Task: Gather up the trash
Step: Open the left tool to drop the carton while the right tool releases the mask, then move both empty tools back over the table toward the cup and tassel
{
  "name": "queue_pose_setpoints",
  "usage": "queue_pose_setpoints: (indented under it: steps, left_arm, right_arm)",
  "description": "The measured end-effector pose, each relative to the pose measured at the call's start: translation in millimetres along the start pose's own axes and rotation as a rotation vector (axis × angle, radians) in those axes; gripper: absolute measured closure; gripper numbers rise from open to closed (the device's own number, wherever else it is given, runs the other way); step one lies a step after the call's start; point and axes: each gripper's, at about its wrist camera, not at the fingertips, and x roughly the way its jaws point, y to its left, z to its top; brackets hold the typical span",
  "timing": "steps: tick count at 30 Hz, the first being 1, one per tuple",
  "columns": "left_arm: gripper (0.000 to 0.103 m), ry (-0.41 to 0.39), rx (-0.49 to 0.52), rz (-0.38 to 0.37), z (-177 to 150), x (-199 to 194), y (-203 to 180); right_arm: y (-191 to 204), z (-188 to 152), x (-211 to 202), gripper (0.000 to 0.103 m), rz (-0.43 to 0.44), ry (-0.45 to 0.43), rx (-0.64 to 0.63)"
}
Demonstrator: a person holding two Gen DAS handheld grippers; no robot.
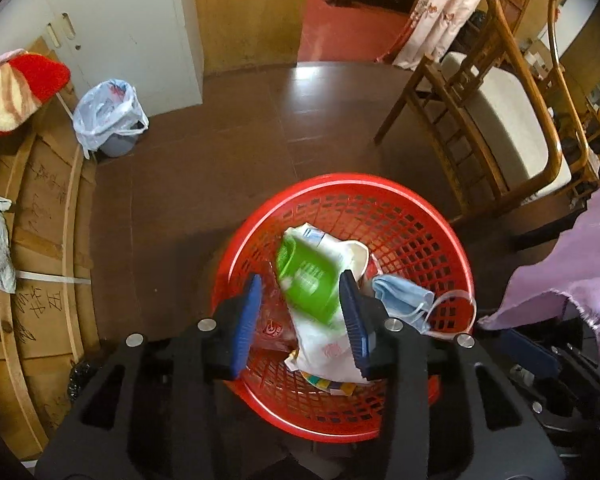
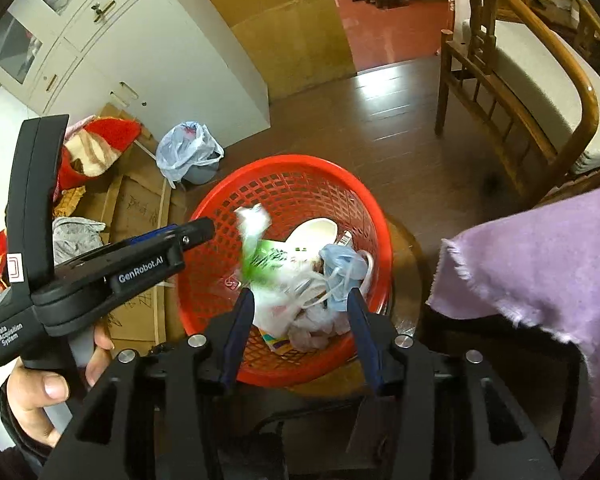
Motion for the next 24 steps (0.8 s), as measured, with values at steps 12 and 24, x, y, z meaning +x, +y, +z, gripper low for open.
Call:
queue_pose_setpoints:
  steps: [12, 24]
  left_arm:
    - [0.060, -0.063, 0.031, -0.056, -2, -45, -19]
    - [0.036, -0.263, 0.252, -0.218, -25, -151, -120]
  right_arm:
    - [5, -14, -64, 0.053, -0.018, -0.083, -0.027]
    - [-48, -70, -223, 0.027, -0.216, -0.344, 0.047]
